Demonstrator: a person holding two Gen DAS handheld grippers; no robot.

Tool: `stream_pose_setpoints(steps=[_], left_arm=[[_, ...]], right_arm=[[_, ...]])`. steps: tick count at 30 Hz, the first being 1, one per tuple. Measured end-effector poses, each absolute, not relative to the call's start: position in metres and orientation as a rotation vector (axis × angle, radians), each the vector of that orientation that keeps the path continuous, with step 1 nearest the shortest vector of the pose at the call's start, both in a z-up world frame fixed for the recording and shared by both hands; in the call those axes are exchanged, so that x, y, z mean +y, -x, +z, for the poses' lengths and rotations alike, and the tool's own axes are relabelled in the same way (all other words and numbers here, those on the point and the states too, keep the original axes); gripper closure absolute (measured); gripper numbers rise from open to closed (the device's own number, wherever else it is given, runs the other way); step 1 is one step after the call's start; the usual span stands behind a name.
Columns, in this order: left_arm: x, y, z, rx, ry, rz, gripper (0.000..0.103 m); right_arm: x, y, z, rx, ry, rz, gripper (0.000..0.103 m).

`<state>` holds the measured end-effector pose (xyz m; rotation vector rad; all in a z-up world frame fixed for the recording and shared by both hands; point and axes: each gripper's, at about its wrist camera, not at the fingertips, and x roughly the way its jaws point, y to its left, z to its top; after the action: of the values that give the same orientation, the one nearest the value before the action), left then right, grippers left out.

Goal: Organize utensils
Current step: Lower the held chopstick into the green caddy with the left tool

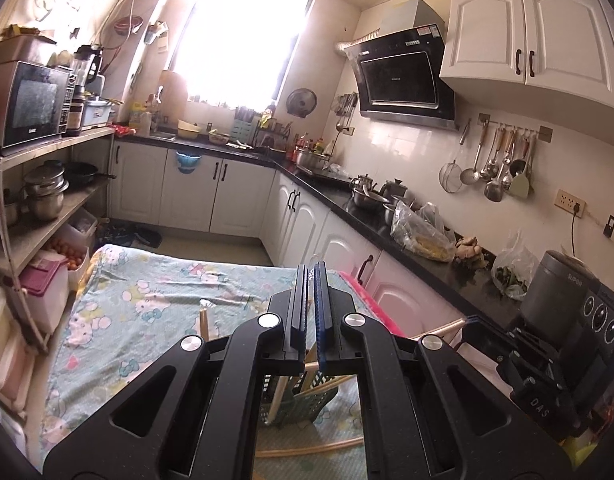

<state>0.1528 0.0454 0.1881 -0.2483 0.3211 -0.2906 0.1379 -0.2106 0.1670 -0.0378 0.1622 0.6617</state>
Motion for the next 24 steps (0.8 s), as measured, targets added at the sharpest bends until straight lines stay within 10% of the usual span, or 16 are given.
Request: stream_pose_setpoints(steps=[24], left_arm=[[0.035,-0.208,0.188,0.331,0.276,-0.251,0.102]], right_arm=[[-0.227,-0.164,0.166,0.179,-0.001,0.583,0.098]])
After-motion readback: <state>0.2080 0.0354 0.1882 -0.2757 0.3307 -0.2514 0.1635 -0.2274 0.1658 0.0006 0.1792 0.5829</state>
